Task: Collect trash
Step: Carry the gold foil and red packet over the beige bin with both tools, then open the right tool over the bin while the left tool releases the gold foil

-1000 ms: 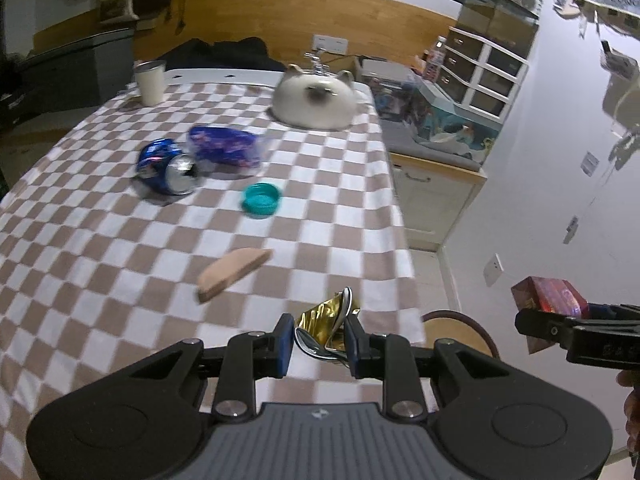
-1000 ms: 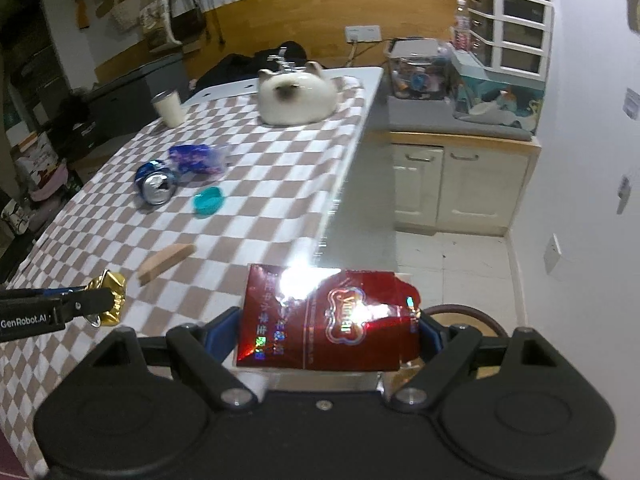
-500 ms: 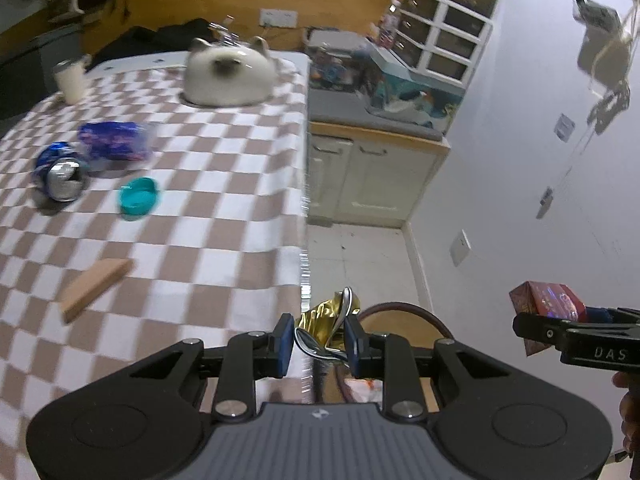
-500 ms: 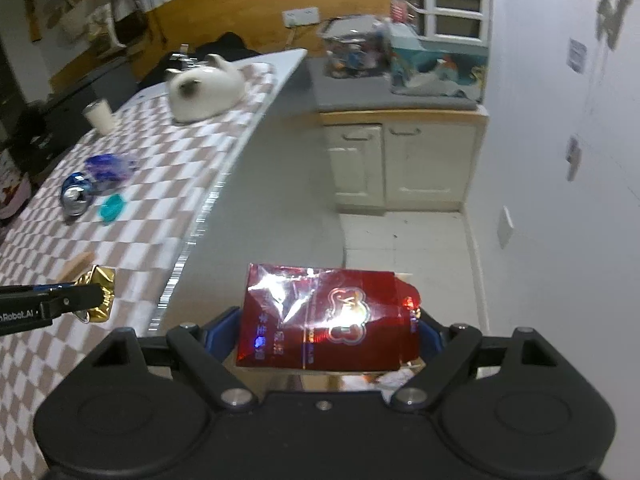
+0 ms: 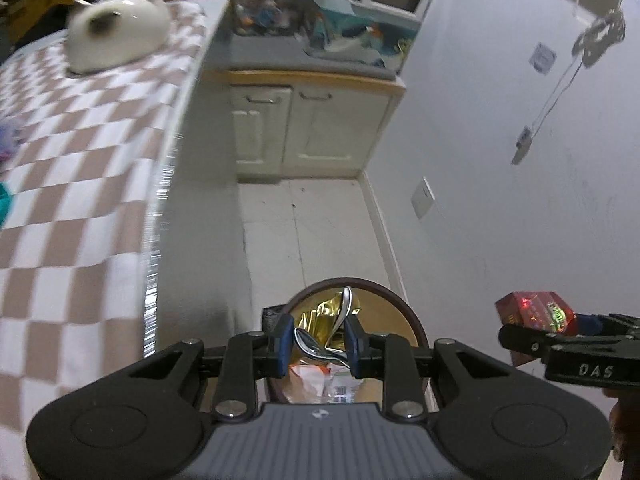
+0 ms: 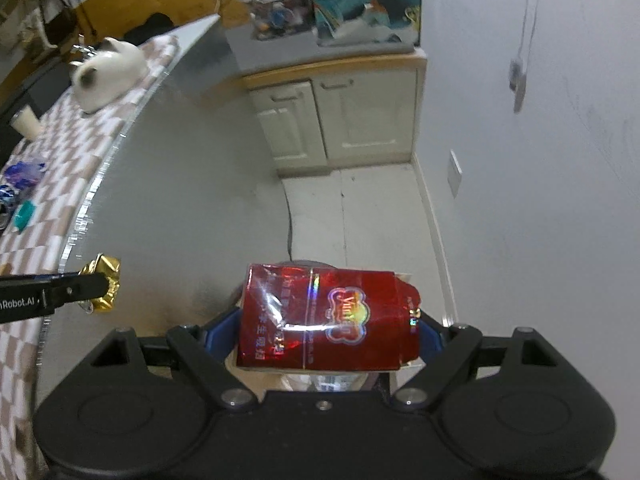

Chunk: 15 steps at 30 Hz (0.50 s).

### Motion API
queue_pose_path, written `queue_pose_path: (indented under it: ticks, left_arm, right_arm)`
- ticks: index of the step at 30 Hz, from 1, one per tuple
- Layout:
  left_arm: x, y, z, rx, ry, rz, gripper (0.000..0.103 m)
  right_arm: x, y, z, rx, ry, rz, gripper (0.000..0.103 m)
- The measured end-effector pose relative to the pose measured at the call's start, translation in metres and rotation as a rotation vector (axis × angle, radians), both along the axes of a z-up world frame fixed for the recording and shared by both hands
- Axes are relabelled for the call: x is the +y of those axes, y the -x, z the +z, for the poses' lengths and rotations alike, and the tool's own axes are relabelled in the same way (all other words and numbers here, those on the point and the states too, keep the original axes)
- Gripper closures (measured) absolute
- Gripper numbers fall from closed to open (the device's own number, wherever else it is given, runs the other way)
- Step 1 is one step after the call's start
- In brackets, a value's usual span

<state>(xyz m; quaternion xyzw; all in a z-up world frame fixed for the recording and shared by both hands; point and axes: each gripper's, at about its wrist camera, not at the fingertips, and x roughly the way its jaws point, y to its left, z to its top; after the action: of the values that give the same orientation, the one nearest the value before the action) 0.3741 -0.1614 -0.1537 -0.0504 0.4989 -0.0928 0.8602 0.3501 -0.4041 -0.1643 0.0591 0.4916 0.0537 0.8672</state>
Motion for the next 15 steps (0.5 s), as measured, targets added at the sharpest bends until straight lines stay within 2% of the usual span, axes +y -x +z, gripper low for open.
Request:
queue_pose_path:
  ticks: [8, 15]
  left_arm:
    - [-0.017, -0.047, -0.043, 0.074, 0.036, -0.019, 0.075]
    - [-0.026, -0.075, -0.081, 0.131, 0.076, -0.026, 0.075]
  right_arm:
    - [-0.006, -0.030, -0.057, 0.115, -0.004, -0.021, 0.016]
    - [0.005, -0.043, -0.116, 0.239, -0.075, -0.011, 0.016]
